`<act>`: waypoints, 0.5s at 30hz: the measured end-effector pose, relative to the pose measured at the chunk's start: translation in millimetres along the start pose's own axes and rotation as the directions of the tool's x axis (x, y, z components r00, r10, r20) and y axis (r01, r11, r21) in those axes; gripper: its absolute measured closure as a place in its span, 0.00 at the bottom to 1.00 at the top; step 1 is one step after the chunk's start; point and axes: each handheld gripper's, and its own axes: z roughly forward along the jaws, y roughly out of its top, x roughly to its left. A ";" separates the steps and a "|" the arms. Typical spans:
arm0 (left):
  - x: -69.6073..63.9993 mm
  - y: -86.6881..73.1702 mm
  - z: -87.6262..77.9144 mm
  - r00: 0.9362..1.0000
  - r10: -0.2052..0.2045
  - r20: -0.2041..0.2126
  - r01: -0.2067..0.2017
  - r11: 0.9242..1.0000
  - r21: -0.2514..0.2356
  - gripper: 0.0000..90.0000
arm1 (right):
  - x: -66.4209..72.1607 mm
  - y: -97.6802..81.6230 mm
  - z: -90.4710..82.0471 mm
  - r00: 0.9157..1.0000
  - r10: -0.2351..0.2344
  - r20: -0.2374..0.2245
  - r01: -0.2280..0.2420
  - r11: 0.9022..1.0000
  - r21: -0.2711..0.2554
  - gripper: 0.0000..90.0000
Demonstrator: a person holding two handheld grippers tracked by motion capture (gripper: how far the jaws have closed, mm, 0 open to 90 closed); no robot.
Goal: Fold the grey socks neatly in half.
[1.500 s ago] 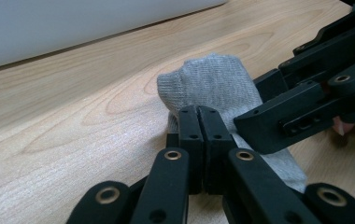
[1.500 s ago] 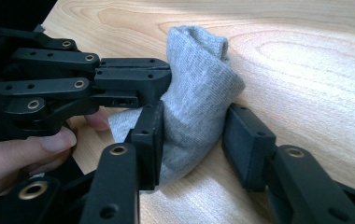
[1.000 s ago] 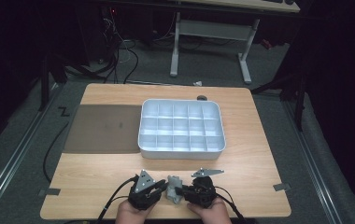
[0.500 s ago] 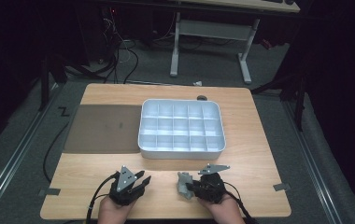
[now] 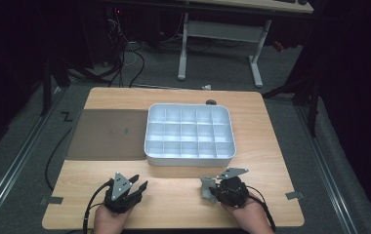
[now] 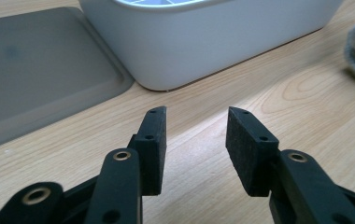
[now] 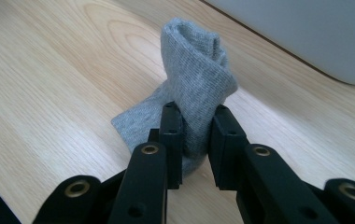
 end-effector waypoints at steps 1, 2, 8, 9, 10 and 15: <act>0.2 0.0 0.2 1.000 0.000 0.001 0.000 1.000 -0.001 0.65 | -1.4 0.4 -0.8 1.000 -0.006 0.010 0.006 1.000 0.008 0.87; 0.3 0.1 0.4 1.000 0.002 0.002 -0.002 1.000 -0.001 0.65 | -2.3 1.0 -1.6 1.000 -0.005 0.018 0.005 1.000 0.018 0.87; 0.4 -0.2 0.5 1.000 0.008 0.013 -0.008 1.000 -0.005 0.64 | -9.3 3.4 -7.6 0.996 -0.041 0.077 0.035 0.996 0.081 0.87; 0.3 -0.4 0.9 1.000 0.010 0.012 -0.010 1.000 -0.008 0.64 | -10.4 3.7 -8.6 0.995 -0.046 0.088 0.038 0.995 0.093 0.87; 0.3 -0.5 1.1 1.000 0.011 0.013 -0.011 1.000 -0.009 0.64 | -11.9 3.9 -9.7 0.994 -0.051 0.097 0.040 0.993 0.107 0.87; 0.2 -0.9 1.9 1.000 0.024 0.020 -0.024 1.000 -0.003 0.63 | -18.1 6.1 -13.7 0.989 -0.069 0.134 0.046 0.985 0.166 0.86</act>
